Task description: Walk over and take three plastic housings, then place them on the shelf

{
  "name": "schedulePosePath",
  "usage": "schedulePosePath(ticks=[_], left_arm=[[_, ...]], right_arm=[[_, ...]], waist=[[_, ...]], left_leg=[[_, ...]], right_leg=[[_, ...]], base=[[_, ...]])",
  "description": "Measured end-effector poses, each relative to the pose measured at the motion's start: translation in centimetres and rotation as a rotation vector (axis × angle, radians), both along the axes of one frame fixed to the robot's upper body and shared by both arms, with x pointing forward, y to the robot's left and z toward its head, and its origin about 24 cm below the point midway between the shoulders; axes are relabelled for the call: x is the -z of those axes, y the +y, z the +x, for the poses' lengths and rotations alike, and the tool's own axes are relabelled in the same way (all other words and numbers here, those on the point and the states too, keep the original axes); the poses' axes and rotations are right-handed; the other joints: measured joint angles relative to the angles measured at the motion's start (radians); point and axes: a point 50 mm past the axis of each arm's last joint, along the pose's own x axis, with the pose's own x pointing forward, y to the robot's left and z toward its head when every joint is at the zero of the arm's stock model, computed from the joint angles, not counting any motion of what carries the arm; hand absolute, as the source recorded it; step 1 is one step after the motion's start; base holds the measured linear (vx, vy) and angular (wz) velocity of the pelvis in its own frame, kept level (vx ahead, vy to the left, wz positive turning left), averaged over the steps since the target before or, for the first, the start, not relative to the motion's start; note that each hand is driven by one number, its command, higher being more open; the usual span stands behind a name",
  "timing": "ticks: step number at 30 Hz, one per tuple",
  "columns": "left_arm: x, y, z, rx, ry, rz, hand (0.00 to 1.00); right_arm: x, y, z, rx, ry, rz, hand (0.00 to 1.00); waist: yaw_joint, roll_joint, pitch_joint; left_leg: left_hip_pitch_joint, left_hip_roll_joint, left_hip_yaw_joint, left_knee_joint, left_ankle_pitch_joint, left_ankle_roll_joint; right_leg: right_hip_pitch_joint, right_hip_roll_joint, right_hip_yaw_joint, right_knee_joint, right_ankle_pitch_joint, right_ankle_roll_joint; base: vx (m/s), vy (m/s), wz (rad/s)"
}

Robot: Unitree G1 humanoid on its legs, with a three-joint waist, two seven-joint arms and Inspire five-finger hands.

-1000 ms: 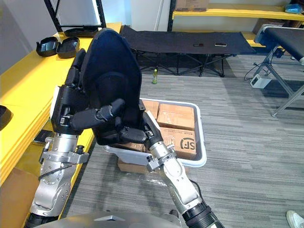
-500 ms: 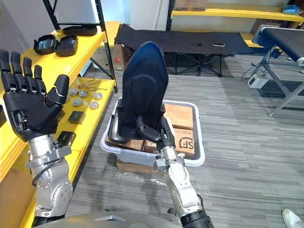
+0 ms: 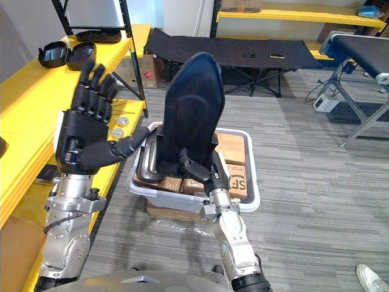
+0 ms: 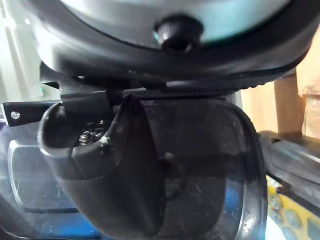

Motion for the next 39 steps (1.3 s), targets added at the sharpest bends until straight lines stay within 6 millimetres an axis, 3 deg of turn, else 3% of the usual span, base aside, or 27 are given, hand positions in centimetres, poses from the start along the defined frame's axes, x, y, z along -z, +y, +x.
schedulePosePath(ticks=[9, 12, 19, 23, 28, 39], left_arm=[[1.1, -0.1, 0.0, -0.012, 0.029, 0.243, 1.00], [1.7, -0.3, 0.2, -0.010, 0.069, 0.269, 1.00], [3.4, -0.9, 0.7, 0.000, 0.200, 0.251, 1.00], [4.4, -0.8, 1.0, 0.025, 0.272, 0.136, 1.00], [4.1, -1.7, 1.0, 0.126, 0.282, -0.070, 1.00], [2.8, -2.2, 1.0, 0.238, 0.232, -0.251, 1.00]], right_arm=[[-5.2, -2.4, 0.2, 0.063, -0.274, 0.113, 0.00], [-6.0, -2.5, 0.5, 0.060, -0.321, 0.115, 0.00], [-5.9, -1.5, 0.4, 0.011, -0.315, 0.120, 0.00], [-5.8, -0.9, 0.4, -0.010, -0.307, 0.128, 0.00], [-5.6, 0.2, 0.3, -0.053, -0.290, 0.140, 0.00], [-5.5, 0.6, 0.2, -0.065, -0.284, 0.147, 0.00]], waist=[[0.000, 0.000, 0.000], [-0.003, 0.000, 0.001], [0.000, 0.000, 0.002], [0.000, -0.001, 0.003], [0.000, -0.001, 0.003], [-0.006, -0.006, 0.007]], left_leg=[[-0.002, 0.000, 0.003, 0.000, 0.000, 0.001], [-0.002, 0.000, 0.003, 0.000, 0.000, 0.001], [-0.003, 0.000, 0.002, 0.000, 0.000, 0.001], [-0.003, 0.000, 0.002, 0.000, 0.000, 0.001], [-0.002, 0.000, 0.002, 0.000, 0.000, 0.001], [0.002, 0.000, 0.002, 0.001, 0.000, 0.000]], right_leg=[[-0.005, 0.000, 0.007, 0.000, 0.001, 0.002], [-0.005, 0.000, 0.007, 0.000, 0.001, 0.001], [-0.005, 0.000, 0.006, 0.000, 0.001, 0.002], [-0.005, 0.000, 0.006, 0.000, 0.001, 0.002], [-0.003, 0.000, 0.004, 0.000, 0.001, 0.001], [0.003, 0.000, 0.002, 0.000, 0.001, 0.001]], base=[[0.00, 0.004, -0.01], [0.00, 0.000, 0.00], [0.00, 0.000, 0.00], [0.00, 0.000, 0.00], [0.00, 0.000, 0.00], [0.00, 0.000, 0.00]])
